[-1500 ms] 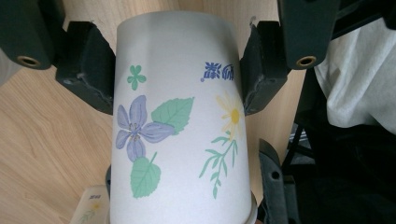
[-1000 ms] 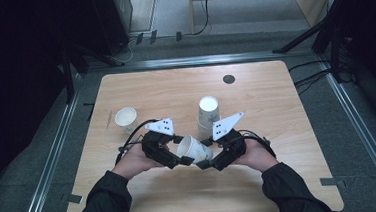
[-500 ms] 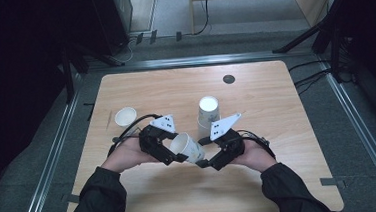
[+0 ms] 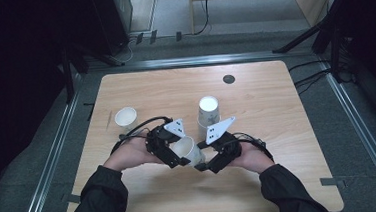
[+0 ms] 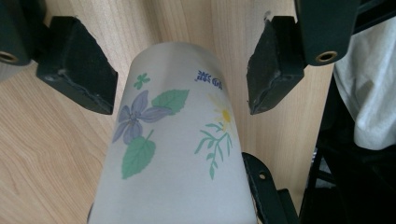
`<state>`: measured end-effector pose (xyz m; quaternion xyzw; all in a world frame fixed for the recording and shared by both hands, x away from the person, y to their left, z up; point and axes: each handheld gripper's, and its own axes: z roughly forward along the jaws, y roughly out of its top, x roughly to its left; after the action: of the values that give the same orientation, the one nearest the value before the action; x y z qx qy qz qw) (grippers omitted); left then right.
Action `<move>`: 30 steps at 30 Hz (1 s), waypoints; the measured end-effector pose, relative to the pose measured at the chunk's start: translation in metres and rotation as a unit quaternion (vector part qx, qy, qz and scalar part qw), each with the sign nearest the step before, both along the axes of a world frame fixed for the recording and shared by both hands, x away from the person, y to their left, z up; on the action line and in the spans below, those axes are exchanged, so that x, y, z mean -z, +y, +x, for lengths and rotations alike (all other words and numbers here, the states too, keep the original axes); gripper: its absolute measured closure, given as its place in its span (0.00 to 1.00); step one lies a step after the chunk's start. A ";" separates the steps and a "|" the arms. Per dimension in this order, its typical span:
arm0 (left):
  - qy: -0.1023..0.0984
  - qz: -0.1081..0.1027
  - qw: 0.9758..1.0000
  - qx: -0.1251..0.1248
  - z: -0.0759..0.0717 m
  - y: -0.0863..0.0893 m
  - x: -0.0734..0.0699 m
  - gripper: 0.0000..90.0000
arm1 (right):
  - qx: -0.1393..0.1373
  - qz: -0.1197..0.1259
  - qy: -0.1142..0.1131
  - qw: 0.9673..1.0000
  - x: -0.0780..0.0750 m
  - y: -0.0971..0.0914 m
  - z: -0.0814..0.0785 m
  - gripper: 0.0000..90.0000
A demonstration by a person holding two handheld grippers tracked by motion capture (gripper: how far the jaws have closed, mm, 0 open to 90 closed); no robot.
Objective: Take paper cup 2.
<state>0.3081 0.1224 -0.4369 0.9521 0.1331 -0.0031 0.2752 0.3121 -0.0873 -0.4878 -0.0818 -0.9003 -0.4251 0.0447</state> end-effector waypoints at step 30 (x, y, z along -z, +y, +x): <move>0.005 -0.060 0.998 0.002 -0.003 0.000 -0.002 0.12 | 0.003 0.005 -0.006 1.000 -0.002 -0.002 -0.002 0.38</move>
<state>0.3055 0.1228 -0.4348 0.9342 0.1321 -0.0160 0.3309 0.3096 -0.0894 -0.4856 -0.0820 -0.8982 -0.4302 0.0380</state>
